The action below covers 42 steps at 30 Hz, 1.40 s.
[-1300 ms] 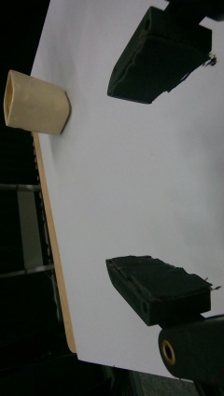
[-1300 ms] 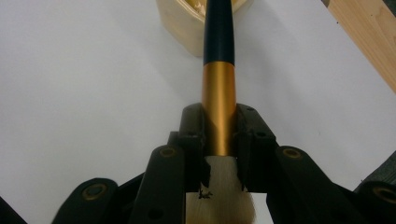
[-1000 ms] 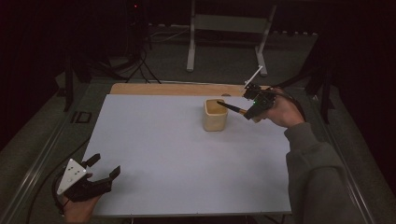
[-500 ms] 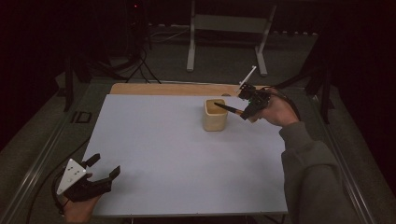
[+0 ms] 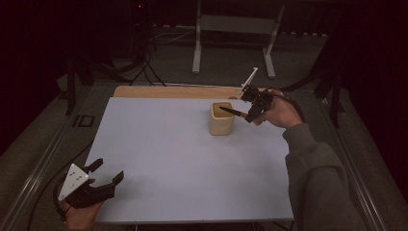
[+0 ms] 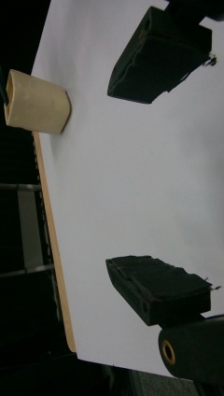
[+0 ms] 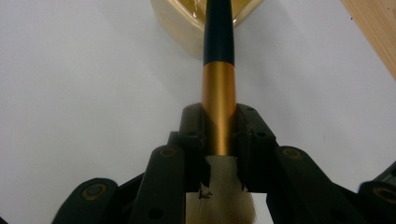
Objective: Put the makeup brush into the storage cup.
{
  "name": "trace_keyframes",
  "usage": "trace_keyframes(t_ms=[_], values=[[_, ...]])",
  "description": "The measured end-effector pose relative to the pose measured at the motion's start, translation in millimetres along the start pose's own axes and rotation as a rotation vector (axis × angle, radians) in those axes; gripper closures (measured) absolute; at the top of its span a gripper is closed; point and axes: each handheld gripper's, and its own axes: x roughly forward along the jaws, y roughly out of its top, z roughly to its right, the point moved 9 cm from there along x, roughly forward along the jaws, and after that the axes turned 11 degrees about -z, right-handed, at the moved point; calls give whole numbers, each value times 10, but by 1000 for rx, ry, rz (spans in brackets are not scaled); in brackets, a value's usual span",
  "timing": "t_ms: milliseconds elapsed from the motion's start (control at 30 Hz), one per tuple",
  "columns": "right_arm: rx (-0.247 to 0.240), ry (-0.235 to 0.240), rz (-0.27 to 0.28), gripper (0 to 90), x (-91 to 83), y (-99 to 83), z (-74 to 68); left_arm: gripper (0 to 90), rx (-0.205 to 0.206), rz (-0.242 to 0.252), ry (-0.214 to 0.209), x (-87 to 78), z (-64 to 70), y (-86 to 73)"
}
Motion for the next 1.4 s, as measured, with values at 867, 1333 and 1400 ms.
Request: trace_keyframes(t_ms=[867, 1333, 1400], values=[[14, 0, -28, 739, 96, 244, -53, 158, -4, 4, 4, -22, -15, -3], [14, -14, -39, 738, 127, 322, -75, 158, -7, 5, 6, -26, -21, -6], [16, -12, -40, 738, 128, 325, -77, 158, -7, 6, 6, -28, -23, -5]])
